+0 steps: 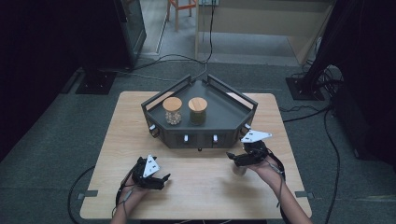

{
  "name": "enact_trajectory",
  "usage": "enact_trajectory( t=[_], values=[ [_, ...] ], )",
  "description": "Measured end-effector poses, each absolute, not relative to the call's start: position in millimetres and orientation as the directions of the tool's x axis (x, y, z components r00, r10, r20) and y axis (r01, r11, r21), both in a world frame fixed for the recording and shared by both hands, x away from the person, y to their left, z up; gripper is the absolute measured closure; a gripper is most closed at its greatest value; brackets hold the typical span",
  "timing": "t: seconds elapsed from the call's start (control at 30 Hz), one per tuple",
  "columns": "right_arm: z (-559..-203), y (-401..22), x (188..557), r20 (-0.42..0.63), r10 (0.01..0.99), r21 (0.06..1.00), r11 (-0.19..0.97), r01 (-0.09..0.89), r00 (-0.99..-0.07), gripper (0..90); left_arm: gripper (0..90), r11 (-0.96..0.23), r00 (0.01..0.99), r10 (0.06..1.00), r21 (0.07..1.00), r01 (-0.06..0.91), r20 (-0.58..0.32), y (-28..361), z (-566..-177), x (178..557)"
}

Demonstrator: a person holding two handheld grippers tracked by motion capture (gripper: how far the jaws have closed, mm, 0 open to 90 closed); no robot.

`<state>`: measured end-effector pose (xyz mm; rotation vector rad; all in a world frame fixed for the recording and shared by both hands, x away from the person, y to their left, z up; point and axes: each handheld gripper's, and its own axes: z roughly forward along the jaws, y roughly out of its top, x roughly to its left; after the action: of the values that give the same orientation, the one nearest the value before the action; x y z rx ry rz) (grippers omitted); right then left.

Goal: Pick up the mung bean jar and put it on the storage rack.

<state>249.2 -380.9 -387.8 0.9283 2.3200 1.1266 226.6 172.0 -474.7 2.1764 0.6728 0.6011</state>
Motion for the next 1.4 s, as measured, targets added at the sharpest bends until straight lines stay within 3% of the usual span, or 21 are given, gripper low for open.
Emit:
enact_trajectory(
  t=[1.4],
  values=[
    [-422.1, -394.5, 228.1, -0.039, 0.744, 0.809, 0.416, 0.416, -0.667, 11.6, 12.4, -0.571, 0.747, 0.633, 0.775, 0.273, 0.203, 170.7, -475.2, 226.3]
  ],
)
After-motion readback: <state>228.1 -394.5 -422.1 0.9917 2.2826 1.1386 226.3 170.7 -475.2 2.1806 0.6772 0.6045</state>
